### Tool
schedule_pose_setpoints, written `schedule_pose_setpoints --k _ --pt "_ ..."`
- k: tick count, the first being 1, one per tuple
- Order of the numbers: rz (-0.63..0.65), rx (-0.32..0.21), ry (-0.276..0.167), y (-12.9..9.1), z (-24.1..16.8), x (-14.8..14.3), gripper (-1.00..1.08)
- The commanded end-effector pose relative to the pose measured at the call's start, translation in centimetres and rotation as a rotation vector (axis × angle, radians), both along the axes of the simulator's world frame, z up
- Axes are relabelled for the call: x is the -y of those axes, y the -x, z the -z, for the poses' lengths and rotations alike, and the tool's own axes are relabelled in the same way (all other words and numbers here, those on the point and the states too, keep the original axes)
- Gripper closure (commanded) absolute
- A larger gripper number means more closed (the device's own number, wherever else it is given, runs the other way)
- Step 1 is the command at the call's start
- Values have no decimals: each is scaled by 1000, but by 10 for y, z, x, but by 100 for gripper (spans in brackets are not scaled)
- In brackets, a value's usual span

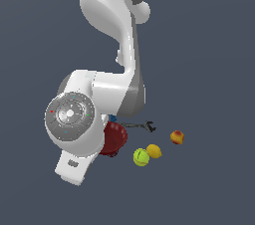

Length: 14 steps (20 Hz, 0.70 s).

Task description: Pick up a designated object from a clutter of objects.

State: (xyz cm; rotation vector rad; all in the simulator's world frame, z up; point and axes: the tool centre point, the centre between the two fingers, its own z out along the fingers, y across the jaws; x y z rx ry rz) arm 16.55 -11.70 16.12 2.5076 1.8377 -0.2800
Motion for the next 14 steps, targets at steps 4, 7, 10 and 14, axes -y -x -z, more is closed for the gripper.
schedule_pose_setpoints --k 4,7,10,14 --pt "6 148 49 -11 -46 28 108" --pt "10 224 74 -14 -70 42 108" --pt "14 299 99 -15 -94 55 108" --pt "19 398 131 -13 -127 71 108"
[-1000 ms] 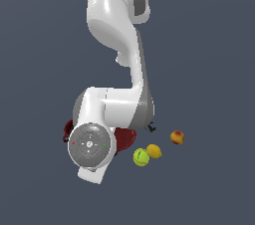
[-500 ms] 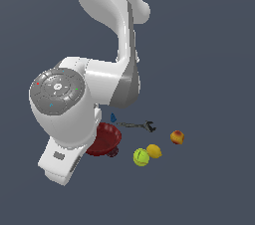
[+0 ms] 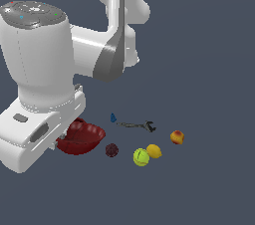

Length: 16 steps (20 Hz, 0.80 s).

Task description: Pick up a designated object from a clutter of objects.

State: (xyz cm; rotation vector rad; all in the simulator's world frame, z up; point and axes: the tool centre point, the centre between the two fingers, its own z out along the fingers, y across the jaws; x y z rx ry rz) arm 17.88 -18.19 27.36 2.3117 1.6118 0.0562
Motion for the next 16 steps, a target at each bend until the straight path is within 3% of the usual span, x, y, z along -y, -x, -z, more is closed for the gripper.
schedule_pose_setpoints --k 1,16 --pt "3 66 21 2 -22 10 108" --pt "20 423 137 39 -137 57 108"
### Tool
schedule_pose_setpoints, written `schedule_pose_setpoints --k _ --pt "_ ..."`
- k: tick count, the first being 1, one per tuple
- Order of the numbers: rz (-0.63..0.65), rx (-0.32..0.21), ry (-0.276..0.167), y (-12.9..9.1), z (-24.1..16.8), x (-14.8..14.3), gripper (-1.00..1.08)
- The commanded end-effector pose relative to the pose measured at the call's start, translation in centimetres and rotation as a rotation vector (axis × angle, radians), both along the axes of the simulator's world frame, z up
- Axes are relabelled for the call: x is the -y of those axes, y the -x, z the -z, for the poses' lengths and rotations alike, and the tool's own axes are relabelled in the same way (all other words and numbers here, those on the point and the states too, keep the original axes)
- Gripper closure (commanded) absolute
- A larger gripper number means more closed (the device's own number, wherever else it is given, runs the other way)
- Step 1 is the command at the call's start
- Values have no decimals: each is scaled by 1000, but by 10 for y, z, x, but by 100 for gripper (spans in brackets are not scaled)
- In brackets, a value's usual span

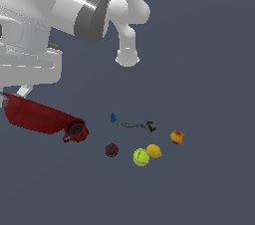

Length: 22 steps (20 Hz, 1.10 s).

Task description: Pick up a designated object from a clutter of objects.

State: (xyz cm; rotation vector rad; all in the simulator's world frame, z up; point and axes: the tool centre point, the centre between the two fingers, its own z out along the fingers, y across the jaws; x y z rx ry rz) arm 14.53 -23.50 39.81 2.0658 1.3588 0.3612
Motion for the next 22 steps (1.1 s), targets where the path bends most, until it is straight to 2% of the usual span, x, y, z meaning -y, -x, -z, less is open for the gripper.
schedule_pose_setpoints --k 1,6,11,16,22 --pt "2 60 19 9 -19 6 108" --pt "6 146 47 25 -45 15 108" --pt "10 204 67 37 -62 21 108" --pt "13 234 79 43 -70 24 108" --pt "15 238 82 44 -71 25 108"
